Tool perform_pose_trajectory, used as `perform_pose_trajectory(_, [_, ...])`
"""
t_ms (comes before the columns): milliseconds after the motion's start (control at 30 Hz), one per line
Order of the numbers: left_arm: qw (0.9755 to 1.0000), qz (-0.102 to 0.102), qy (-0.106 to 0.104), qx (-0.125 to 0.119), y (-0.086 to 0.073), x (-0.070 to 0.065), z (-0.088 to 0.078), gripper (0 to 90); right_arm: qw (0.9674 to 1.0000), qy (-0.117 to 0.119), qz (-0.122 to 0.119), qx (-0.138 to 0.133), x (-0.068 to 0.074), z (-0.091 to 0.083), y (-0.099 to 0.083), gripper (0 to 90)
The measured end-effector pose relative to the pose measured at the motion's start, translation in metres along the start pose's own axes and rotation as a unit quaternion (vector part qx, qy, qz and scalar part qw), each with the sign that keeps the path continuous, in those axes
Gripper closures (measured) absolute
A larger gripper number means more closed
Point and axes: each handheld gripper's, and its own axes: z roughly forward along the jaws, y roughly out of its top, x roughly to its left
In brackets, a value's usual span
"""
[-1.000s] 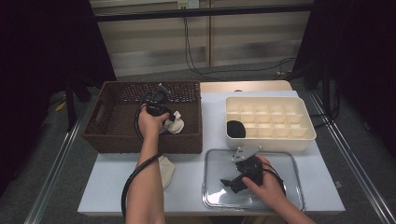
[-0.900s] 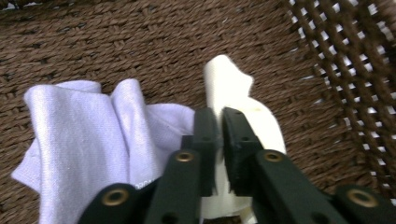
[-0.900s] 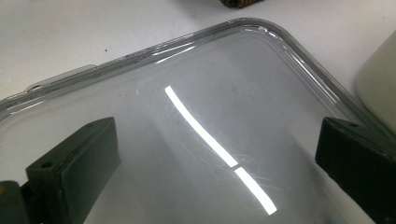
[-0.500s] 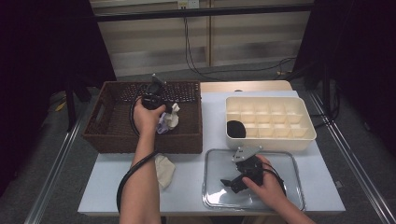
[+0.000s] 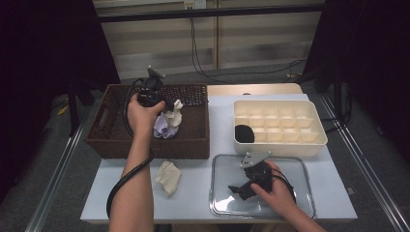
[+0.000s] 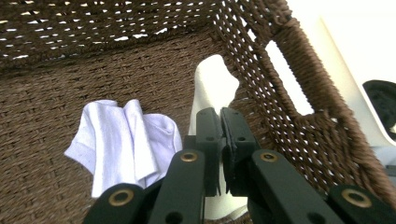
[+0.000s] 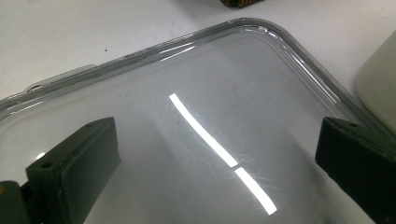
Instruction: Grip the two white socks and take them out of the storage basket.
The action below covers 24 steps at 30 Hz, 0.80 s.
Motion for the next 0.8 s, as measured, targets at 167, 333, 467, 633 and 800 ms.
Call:
perform_pose_trajectory(167, [0.9999,0.001,-0.009,-0.011,-0.002,-0.004,-0.015,86.4,1.0,0.0,-0.001,0.0,0.0,0.0,0.0,0.0])
perform_pose_trajectory(333, [0.9997,0.009,-0.014,-0.015,-0.007,-0.01,-0.029,86.4,1.0,0.0,-0.001,0.0,0.0,0.0,0.0,0.0])
perform_pose_trajectory(467, [0.9997,0.01,-0.019,-0.014,-0.011,-0.012,-0.036,86.4,1.0,0.0,-0.001,0.0,0.0,0.0,0.0,0.0])
perform_pose_trajectory(633, [0.9995,0.01,-0.025,-0.016,-0.017,-0.015,-0.043,86.4,1.0,0.0,-0.001,0.0,0.0,0.0,0.0,0.0])
perform_pose_trajectory(800, [0.9993,0.019,-0.029,-0.014,-0.022,-0.018,-0.052,86.4,1.0,0.0,-0.001,0.0,0.0,0.0,0.0,0.0])
